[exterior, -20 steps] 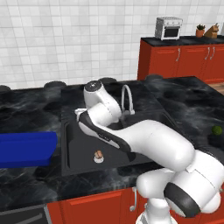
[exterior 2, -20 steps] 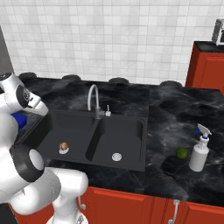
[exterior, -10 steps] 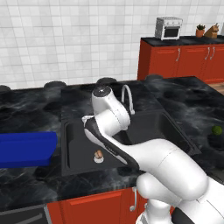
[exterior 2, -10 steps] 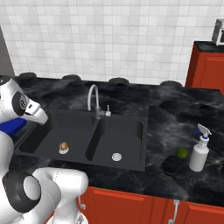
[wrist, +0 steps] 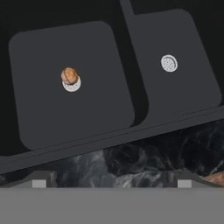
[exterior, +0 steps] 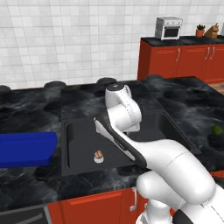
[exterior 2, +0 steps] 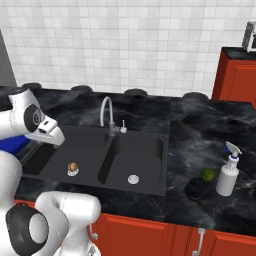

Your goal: Pick up all produce items and place them in the sink. Turn on the sink faucet to wash them. Then turn the sink off and put them in the tray.

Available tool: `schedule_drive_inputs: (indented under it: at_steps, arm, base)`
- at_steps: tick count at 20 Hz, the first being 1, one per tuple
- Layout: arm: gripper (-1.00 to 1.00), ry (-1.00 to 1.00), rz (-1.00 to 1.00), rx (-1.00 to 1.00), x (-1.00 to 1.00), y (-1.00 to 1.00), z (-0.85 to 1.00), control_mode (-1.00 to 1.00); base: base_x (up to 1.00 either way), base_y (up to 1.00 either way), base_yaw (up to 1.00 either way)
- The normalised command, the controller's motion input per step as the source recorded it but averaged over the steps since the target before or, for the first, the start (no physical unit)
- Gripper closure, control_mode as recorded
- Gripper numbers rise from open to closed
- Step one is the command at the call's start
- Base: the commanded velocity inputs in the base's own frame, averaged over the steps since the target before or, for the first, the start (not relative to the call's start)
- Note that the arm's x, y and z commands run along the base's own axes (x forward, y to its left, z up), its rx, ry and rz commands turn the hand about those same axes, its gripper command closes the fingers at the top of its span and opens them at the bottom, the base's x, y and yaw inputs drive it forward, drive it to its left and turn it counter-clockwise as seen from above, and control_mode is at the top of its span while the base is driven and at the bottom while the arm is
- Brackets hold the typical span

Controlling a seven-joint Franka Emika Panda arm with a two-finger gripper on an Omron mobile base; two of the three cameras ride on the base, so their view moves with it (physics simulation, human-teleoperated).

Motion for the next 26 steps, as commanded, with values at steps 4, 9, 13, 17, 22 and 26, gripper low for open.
schedule_drive_inputs:
  at_steps: [4, 9, 13, 17, 22, 26]
  arm:
    - [-1.0, 0.13, 0.0, 0.0, -0.07, -0.39, 0.0, -1.0]
    - [-1.0, 0.1, 0.0, 0.0, -0.08, -0.44, 0.0, -1.0]
    - [-1.0, 0.03, 0.0, 0.0, -0.15, -0.5, 0.0, -1.0]
    - [-1.0, 0.0, 0.0, 0.0, -0.25, -0.52, 0.0, -1.0]
    - [-1.0, 0.0, 0.0, 0.0, -0.33, -0.5, 0.0, -1.0]
    - [-1.0, 0.0, 0.0, 0.0, -0.33, -0.52, 0.0, -1.0]
  base:
    - [0.0, 0.0, 0.0]
    - [0.0, 0.0, 0.0]
    - [0.0, 0.0, 0.0]
    - [0.0, 0.0, 0.0]
    - [0.0, 0.0, 0.0]
    - [0.0, 0.0, 0.0]
